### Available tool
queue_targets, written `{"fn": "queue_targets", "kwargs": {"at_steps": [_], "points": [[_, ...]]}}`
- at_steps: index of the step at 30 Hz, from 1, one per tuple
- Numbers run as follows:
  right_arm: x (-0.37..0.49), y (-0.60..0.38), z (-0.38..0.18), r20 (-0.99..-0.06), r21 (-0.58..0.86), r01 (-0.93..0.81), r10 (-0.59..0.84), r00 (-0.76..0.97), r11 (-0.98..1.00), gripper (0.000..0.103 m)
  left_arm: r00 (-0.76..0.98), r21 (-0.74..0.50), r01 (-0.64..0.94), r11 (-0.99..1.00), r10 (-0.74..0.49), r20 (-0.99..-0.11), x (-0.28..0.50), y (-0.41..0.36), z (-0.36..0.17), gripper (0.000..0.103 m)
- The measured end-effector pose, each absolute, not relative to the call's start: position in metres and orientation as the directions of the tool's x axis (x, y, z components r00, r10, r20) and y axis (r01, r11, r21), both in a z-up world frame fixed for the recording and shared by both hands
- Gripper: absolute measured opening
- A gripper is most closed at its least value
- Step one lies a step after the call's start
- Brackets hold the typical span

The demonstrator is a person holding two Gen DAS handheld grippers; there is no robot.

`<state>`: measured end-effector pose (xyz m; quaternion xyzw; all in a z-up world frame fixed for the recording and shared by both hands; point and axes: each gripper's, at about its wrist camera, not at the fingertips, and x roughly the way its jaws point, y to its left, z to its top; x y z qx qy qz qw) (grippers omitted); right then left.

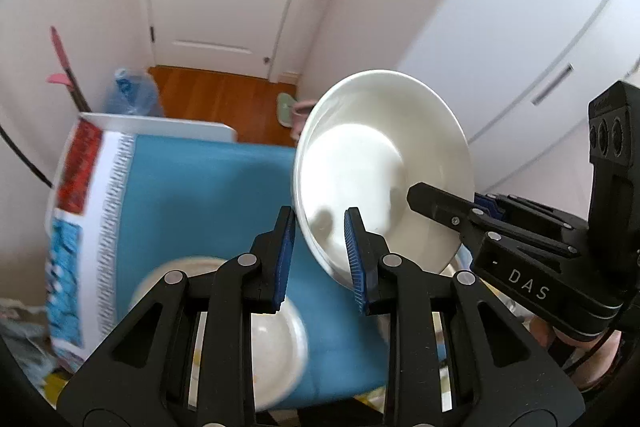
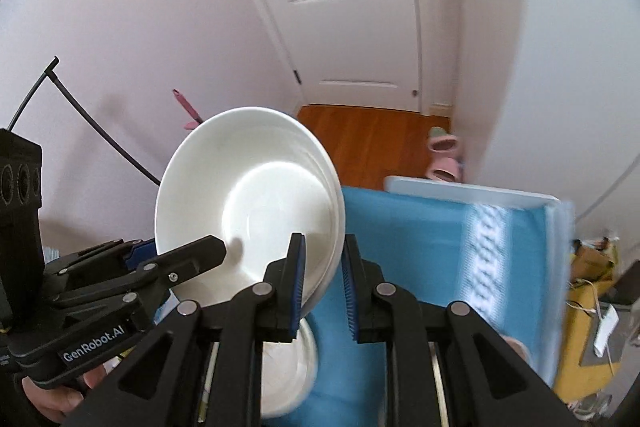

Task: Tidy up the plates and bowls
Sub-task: 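Carry the white bowl with both grippers into the cream bowl, then lower the white bowl into the cream bowl and open both grippers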

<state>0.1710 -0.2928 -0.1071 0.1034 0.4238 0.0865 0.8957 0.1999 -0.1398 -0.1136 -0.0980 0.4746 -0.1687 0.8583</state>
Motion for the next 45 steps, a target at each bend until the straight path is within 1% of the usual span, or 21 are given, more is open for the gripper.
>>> {"fn": "queue_targets", "kwargs": {"at_steps": [3,8,18,22,32,45], "points": [[0.145,-0.325,-0.111,-0.751,0.242,-0.052,0.221,0.622,0.969,0.017,0.458,-0.37,0.201,0.907,-0.42,-0.783,0.18,-0.179,-0.125,0.023],[0.109,-0.368,-0.129,-0.772,0.243,-0.017,0.204,0.602,0.97,0.017,0.399,-0.376,0.21,0.902,-0.43,-0.81,0.156,-0.226,-0.147,0.023],[0.077,-0.399,-0.196,-0.828,0.268,0.066,0.194,0.526,0.961,0.017,0.247,-0.336,0.236,0.912,-0.39,-0.887,0.139,-0.276,-0.214,0.023],[0.071,-0.413,-0.22,-0.844,0.266,0.095,0.184,0.503,0.959,0.017,0.217,-0.305,0.264,0.915,-0.364,-0.906,0.135,-0.288,-0.232,0.023],[0.069,-0.412,-0.239,-0.86,0.246,0.108,0.166,0.482,0.963,0.016,0.22,-0.194,0.314,0.929,-0.27,-0.937,0.132,-0.312,-0.247,0.023],[0.072,-0.412,-0.25,-0.869,0.228,0.121,0.147,0.472,0.966,0.016,0.263,-0.083,0.349,0.933,-0.183,-0.947,0.133,-0.325,-0.247,0.023]]}}
